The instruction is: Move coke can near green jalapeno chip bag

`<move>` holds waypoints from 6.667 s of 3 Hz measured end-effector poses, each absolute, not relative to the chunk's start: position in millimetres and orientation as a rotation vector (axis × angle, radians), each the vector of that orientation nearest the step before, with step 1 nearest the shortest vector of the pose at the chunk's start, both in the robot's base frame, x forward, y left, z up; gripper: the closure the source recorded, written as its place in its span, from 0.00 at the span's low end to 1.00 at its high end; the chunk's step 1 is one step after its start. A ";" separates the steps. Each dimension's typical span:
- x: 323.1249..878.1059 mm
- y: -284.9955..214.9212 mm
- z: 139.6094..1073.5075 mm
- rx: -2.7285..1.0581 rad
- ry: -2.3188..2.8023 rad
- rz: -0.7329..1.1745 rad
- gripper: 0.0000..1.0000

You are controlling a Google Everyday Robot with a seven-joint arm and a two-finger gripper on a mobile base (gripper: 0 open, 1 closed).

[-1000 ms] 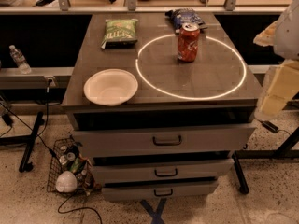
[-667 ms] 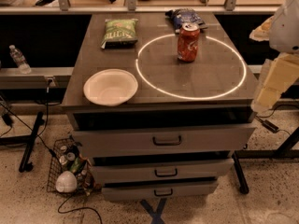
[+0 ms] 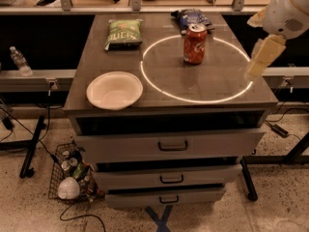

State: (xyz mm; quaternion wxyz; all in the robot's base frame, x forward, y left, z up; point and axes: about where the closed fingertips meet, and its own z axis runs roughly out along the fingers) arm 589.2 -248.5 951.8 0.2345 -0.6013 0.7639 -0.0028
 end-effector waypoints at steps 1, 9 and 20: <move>668.5 -250.8 930.6 -1.470 2.068 0.106 0.00; 770.0 -123.7 918.9 -1.163 1.776 0.637 0.95; 853.3 -0.9 925.7 -1.167 1.536 0.611 0.00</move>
Offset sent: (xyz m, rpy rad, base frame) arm 0.1637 0.0127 -0.0316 0.4302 -0.0721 -0.1945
